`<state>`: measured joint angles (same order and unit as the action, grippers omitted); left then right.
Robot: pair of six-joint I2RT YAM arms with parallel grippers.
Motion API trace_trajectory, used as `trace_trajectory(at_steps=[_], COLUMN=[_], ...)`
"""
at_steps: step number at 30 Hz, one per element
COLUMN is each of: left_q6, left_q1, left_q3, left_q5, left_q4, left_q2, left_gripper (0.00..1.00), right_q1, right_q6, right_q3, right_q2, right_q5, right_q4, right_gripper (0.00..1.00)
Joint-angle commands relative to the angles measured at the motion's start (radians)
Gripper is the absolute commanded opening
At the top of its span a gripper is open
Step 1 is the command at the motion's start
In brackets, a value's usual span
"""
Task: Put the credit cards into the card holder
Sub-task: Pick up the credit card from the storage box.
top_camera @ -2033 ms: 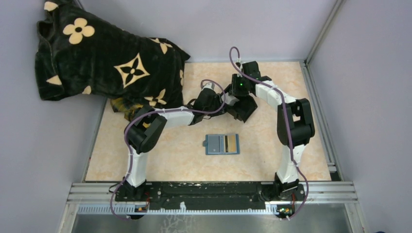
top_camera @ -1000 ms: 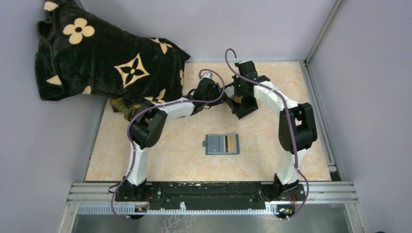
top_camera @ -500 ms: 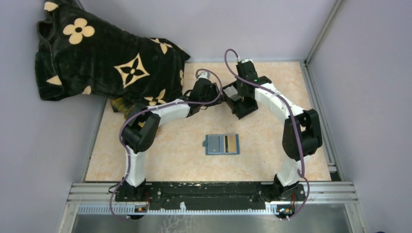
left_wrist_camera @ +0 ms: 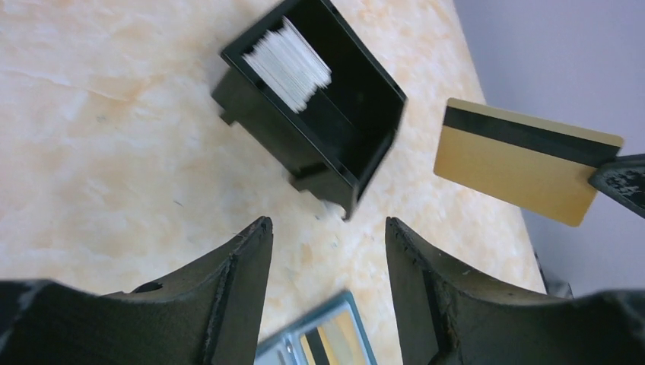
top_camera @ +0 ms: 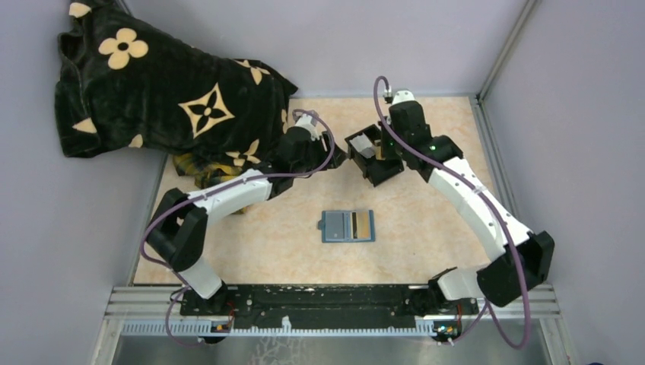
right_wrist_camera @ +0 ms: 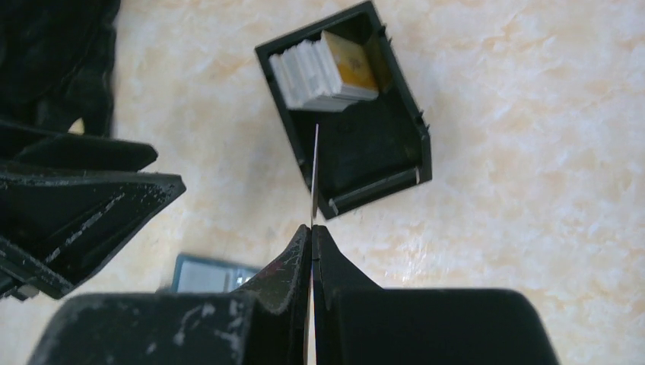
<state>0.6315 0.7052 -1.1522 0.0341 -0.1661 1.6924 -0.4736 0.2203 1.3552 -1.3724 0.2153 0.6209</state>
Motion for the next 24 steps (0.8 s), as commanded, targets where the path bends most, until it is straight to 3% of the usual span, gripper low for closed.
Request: trace_trajectory(at_steps=[1, 5, 10, 18, 24], left_q6=[-0.079, -0.140, -0.193, -0.218, -0.280], left_q1=[0.023, 0.029, 0.036, 0.067, 0.112], left_q3=[0.094, 0.165, 0.231, 0.304, 0.266], left_q5=[-0.174, -0.412, -0.610, -0.806, -0.872], left_q4=[-0.123, -0.212, -0.255, -0.288, -0.198], left_q2=[-0.102, -0.166, -0.242, -0.301, -0.267], left_gripper=[0.63, 0.65, 0.67, 0.70, 0.71], right_q1=[-0.041, -0.065, -0.079, -0.079, -0.079], right_q6=[0.032, 0.051, 0.080, 0.127, 0.157], right_q3=[-0.049, -0.114, -0.203, -0.317, -0.361], right_q2=[0.135, 0.258, 0.406, 0.557, 0.608], right_q5=[-0.089, -0.201, -0.314, -0.536, -0.649], right_q4=[0.101, 0.160, 0.215, 0.220, 0.197], right_gripper=[0.00, 0.00, 0.00, 0.00, 0.00])
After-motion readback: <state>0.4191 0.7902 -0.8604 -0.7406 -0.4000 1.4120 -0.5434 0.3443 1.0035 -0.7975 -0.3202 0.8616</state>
